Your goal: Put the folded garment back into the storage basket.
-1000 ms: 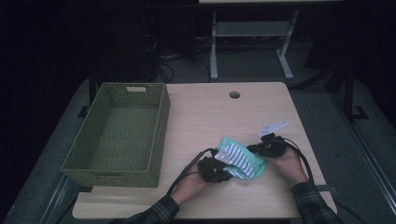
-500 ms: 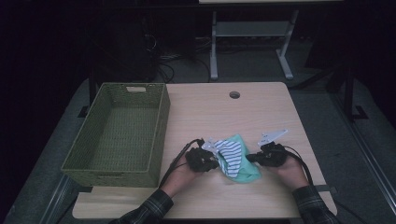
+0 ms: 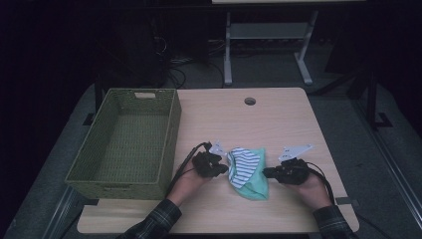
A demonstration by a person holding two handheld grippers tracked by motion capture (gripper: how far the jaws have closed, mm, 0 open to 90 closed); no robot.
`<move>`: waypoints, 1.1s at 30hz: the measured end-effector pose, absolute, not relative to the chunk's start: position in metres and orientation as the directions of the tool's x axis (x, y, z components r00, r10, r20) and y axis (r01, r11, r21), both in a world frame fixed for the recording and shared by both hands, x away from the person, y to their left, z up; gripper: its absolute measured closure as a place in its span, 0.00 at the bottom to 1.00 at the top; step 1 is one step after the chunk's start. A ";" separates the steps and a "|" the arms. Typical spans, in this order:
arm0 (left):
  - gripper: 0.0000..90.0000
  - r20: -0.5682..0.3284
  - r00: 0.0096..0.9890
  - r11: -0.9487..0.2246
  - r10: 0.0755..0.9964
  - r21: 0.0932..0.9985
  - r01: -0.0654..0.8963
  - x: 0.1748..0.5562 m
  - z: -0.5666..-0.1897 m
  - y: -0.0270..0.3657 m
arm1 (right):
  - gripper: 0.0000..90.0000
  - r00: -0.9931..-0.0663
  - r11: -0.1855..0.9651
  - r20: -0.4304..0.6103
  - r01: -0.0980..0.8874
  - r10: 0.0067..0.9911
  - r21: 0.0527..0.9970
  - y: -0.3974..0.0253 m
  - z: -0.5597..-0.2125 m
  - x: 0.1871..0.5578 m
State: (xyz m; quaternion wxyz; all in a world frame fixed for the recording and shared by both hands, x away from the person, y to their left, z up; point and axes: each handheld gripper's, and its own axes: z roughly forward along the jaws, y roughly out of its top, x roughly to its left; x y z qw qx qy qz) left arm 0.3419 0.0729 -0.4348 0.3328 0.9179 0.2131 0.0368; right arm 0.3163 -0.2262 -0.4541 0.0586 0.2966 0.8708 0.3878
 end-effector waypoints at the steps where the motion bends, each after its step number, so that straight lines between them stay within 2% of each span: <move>1: 0.94 -0.078 0.907 -0.684 0.415 0.630 0.367 0.341 -0.432 0.072 | 0.83 -0.809 0.512 0.124 0.474 0.575 0.717 -0.230 -0.455 0.316; 4: 0.88 -0.083 0.916 -0.690 0.392 0.632 0.353 0.342 -0.423 0.071 | 0.69 -0.777 0.491 0.113 0.497 0.620 0.716 -0.242 -0.457 0.314; 5: 0.81 -0.086 0.921 -0.697 0.379 0.629 0.345 0.341 -0.418 0.068 | 0.60 -0.757 0.478 0.104 0.506 0.645 0.718 -0.250 -0.459 0.311; 9: 0.65 -0.068 0.934 -0.716 0.350 0.624 0.314 0.342 -0.410 0.064 | 0.46 -0.712 0.452 0.080 0.525 0.698 0.721 -0.264 -0.463 0.307; 11: 0.62 -0.073 0.943 -0.724 0.325 0.622 0.298 0.345 -0.405 0.060 | 0.43 -0.699 0.444 0.080 0.533 0.710 0.720 -0.267 -0.464 0.307; 12: 0.56 -0.080 0.949 -0.735 0.304 0.615 0.287 0.349 -0.401 0.055 | 0.33 -0.674 0.436 0.072 0.551 0.735 0.712 -0.271 -0.467 0.306; 14: 0.51 -0.088 0.952 -0.745 0.294 0.602 0.285 0.351 -0.400 0.052 | 0.30 -0.662 0.433 0.067 0.560 0.746 0.706 -0.273 -0.469 0.306; 15: 0.49 -0.075 0.961 -0.766 0.265 0.589 0.257 0.355 -0.399 0.046 | 0.25 -0.652 0.441 0.052 0.568 0.757 0.695 -0.276 -0.473 0.305; 19: 0.40 -0.066 0.969 -0.786 0.239 0.573 0.232 0.360 -0.399 0.036 | 0.22 -0.641 0.441 0.043 0.573 0.766 0.690 -0.278 -0.476 0.305; 24: 0.35 -0.040 0.977 -0.823 0.212 0.531 0.200 0.368 -0.405 0.025 | 0.18 -0.637 0.435 0.039 0.569 0.770 0.698 -0.280 -0.478 0.305; 25: 0.32 -0.039 0.978 -0.830 0.207 0.522 0.196 0.370 -0.407 0.023 | 0.16 -0.633 0.427 0.039 0.565 0.773 0.706 -0.281 -0.480 0.305; 33: 0.24 -0.029 0.985 -0.860 0.168 0.484 0.161 0.380 -0.424 0.014 | 0.15 -0.629 0.412 0.042 0.556 0.776 0.722 -0.282 -0.482 0.304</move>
